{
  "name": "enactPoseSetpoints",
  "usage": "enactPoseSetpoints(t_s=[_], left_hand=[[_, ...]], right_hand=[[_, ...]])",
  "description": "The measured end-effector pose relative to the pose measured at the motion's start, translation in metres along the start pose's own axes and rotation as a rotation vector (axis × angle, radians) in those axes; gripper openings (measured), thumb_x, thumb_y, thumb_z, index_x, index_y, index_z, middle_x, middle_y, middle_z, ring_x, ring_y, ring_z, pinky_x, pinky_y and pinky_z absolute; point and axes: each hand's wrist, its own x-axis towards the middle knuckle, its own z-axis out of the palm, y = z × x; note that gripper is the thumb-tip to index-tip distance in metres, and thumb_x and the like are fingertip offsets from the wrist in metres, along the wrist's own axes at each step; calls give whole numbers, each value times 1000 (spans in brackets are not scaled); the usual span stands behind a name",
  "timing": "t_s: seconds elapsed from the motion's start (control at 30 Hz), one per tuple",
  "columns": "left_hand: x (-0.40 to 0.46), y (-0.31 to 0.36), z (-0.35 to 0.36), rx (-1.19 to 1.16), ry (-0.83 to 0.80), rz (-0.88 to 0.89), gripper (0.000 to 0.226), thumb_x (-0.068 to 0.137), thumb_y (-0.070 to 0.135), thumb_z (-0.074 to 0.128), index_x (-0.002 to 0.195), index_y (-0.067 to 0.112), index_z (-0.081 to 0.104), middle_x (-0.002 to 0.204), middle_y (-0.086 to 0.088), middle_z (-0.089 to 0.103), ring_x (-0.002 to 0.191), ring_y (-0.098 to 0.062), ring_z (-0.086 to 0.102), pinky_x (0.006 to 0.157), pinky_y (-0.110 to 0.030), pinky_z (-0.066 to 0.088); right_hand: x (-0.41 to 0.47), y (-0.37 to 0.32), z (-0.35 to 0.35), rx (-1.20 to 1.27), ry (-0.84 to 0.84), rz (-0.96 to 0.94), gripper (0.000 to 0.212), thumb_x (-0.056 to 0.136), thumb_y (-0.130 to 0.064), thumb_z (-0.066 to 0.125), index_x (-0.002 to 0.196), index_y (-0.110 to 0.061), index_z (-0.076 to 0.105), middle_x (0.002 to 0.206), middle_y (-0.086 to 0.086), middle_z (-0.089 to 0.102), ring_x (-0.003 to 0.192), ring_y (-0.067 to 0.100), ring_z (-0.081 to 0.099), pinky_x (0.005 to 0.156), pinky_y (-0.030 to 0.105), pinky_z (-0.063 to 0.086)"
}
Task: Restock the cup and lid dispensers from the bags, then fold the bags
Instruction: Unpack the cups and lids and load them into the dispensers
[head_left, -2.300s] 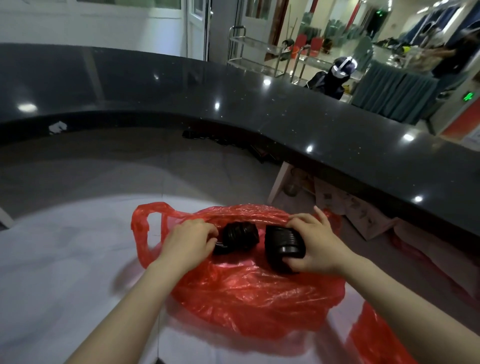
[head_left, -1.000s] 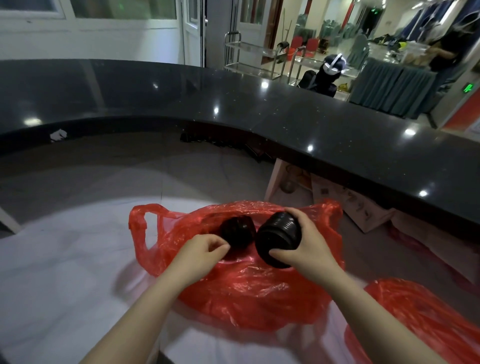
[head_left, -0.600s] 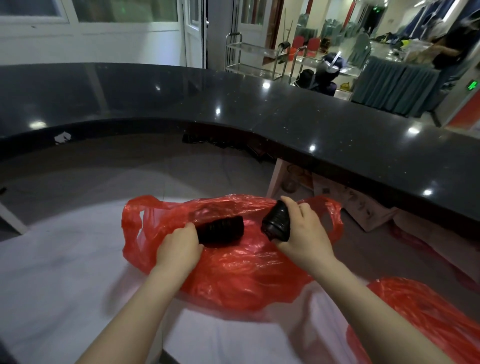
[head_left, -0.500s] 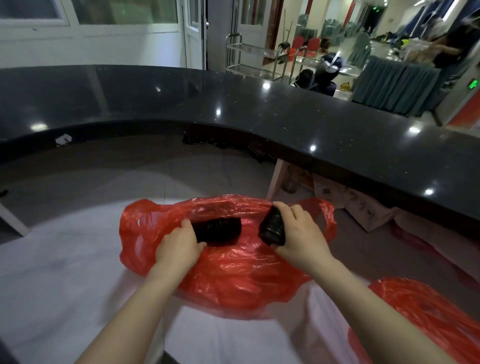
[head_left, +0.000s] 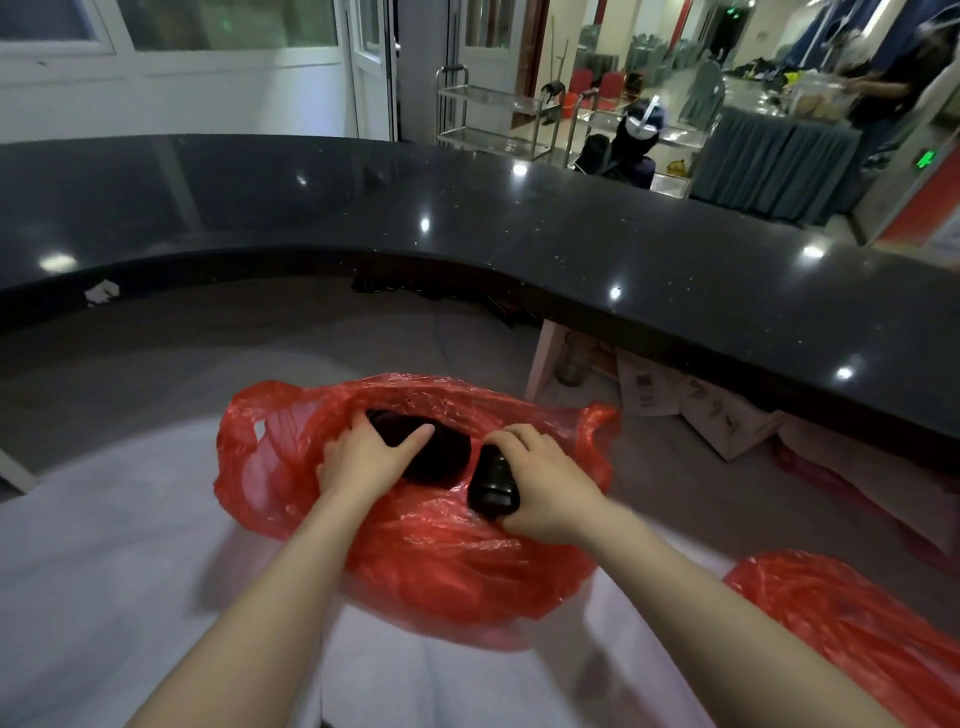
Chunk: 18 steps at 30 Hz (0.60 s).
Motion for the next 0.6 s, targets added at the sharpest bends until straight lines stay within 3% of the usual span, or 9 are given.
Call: enactPoseSetpoints(t_s=[0.13, 0.27, 0.37, 0.43, 0.5, 0.6], left_hand=[[14, 6, 4, -149, -94, -83, 97, 66, 82, 53, 128, 8, 49, 126, -14, 58, 117, -37, 53, 99, -48, 43], [15, 2, 11, -322, -240, -81, 71, 71, 64, 67, 113, 7, 62, 114, -13, 65, 109, -34, 58, 101, -51, 40], [8, 1, 14, -350, -231, -45, 54, 75, 45, 72, 115, 11, 59, 115, -11, 64, 108, -31, 59, 99, -49, 43], [1, 4, 16, -423, -249, -13, 39, 77, 38, 73, 103, 13, 58, 107, -9, 66, 96, -24, 62, 87, -41, 50], [-9, 9, 19, -483, -304, 7, 45, 75, 39, 76, 103, 11, 54, 105, -5, 64, 93, -19, 61, 77, -32, 48], [-23, 17, 22, -523, -282, 28, 65, 61, 42, 74, 113, 10, 51, 107, -4, 62, 98, -19, 59, 81, -32, 48]], right_hand=[[16, -7, -2, 185, -220, -18, 86, 63, -29, 79, 137, -27, 37, 138, 0, 35, 127, 23, 38, 105, 34, 38], [25, -9, -2, 329, -273, 43, 86, 62, -30, 82, 134, -36, 36, 153, -1, 15, 140, 22, 27, 108, 32, 36], [20, -7, -2, 327, -258, 10, 87, 61, -31, 83, 135, -34, 37, 142, -4, 27, 132, 20, 36, 103, 28, 40], [12, -7, -3, 328, -256, -17, 87, 61, -31, 83, 135, -34, 37, 152, -6, 18, 141, 17, 24, 106, 23, 32], [3, -8, -4, 341, -244, -47, 85, 62, -30, 82, 134, -35, 37, 158, -8, 6, 145, 11, 13, 107, 20, 26], [-9, -12, -5, 364, -210, -78, 86, 62, -29, 82, 135, -33, 37, 155, -10, 10, 142, 7, 16, 102, 14, 24]])
